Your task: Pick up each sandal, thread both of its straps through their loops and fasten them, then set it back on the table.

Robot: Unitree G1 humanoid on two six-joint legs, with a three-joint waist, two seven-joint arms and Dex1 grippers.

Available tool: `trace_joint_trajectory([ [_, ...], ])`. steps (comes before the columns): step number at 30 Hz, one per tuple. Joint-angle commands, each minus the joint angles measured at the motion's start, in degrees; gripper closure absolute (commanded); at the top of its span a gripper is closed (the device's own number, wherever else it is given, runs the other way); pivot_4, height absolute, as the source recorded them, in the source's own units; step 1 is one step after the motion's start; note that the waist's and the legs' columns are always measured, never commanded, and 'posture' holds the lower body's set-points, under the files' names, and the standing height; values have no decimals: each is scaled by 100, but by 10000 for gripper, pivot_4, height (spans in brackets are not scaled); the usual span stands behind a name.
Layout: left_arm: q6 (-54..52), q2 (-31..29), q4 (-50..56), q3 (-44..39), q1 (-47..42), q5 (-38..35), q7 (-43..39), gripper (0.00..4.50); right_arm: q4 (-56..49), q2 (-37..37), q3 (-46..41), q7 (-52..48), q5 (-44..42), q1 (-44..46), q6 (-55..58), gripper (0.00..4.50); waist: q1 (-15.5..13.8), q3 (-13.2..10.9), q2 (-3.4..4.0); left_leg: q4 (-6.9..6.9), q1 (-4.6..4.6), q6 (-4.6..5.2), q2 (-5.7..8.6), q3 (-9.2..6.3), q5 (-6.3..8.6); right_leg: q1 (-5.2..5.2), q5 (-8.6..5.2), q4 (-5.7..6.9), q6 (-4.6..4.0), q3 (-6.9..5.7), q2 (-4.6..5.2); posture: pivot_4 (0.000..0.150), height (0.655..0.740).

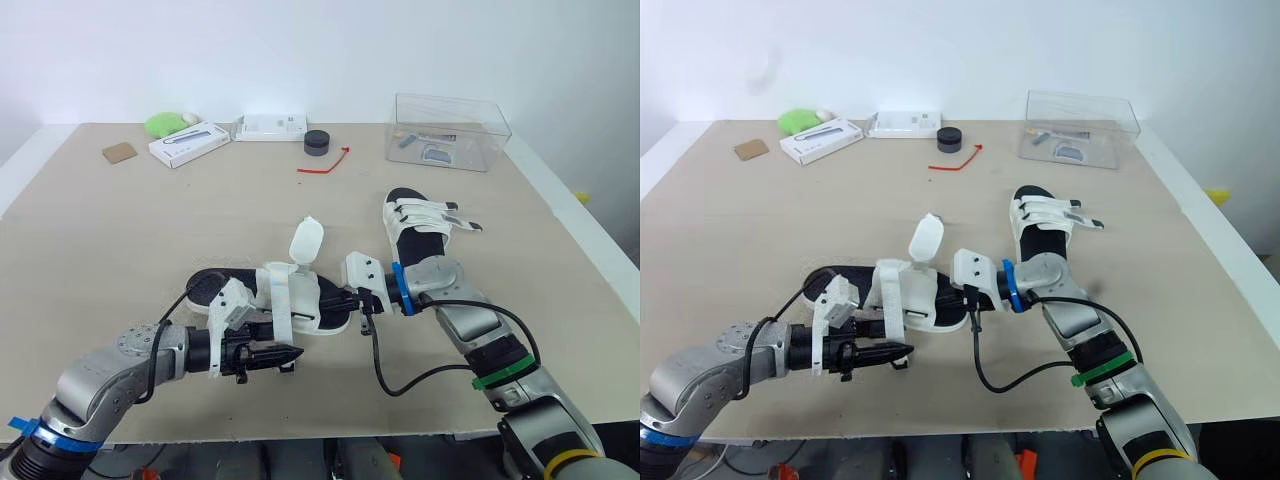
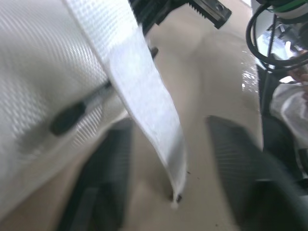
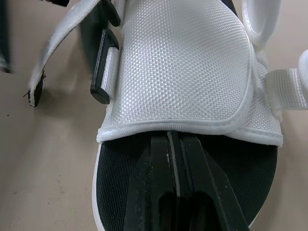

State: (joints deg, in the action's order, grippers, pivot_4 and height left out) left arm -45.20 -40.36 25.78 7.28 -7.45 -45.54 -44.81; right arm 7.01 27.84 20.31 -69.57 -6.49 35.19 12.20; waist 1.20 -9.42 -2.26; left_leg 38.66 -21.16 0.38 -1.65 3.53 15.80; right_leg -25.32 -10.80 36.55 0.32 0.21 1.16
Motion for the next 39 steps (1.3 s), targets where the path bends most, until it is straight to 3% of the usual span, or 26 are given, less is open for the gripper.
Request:
trace_joint_trajectory([
  [1,-226,57,22,-156,-17,-272,-144,38790,-130,63,-86,41,5,6,-7,45000,-1,0,0,0,0,0,0,0,0,0,0,0,1,-1,0,1500,7400],
  [2,-294,76,24,-184,-8,-328,-159,44410,-136,60,-87,47,4,3,-5,45000,0,0,0,0,0,0,0,0,0,0,0,0,1,-1,0,1500,7400],
  [8,-570,111,-24,-359,9,-581,-208,44410,-142,35,-69,67,9,-19,-24,45000,-1,0,0,0,0,0,0,-2,0,0,-1,0,1,-1,0,1500,7400],
  [12,-1019,109,-91,-825,-246,-1318,-191,44410,-138,31,-72,73,10,-3,-24,45000,-1,0,0,0,0,0,-1,-2,0,0,-1,0,1,-1,0,1500,7400],
  [17,-1711,-7,-1388,-1746,-1647,-2517,-91,44410,-126,50,-83,82,22,6,-49,45000,-4,-3,-6,3,-4,4,3,-16,-8,2,2,1,1,-14,-2,1500,7400],
  [25,-1676,-138,-2870,-1179,-2721,-1486,-980,44410,-181,48,-82,159,29,-17,-24,45000,23,-3,-6,-4,-5,-5,11,-23,-11,1,12,0,-36,-19,-6,1500,7400],
  [39,-2173,-153,-2888,-515,-2855,-1032,-1980,44410,-474,194,-131,284,-13,-192,163,45000,4,-5,-8,-3,-23,-9,11,-50,-8,-2,2,0,-35,-26,3,1500,7400],
])
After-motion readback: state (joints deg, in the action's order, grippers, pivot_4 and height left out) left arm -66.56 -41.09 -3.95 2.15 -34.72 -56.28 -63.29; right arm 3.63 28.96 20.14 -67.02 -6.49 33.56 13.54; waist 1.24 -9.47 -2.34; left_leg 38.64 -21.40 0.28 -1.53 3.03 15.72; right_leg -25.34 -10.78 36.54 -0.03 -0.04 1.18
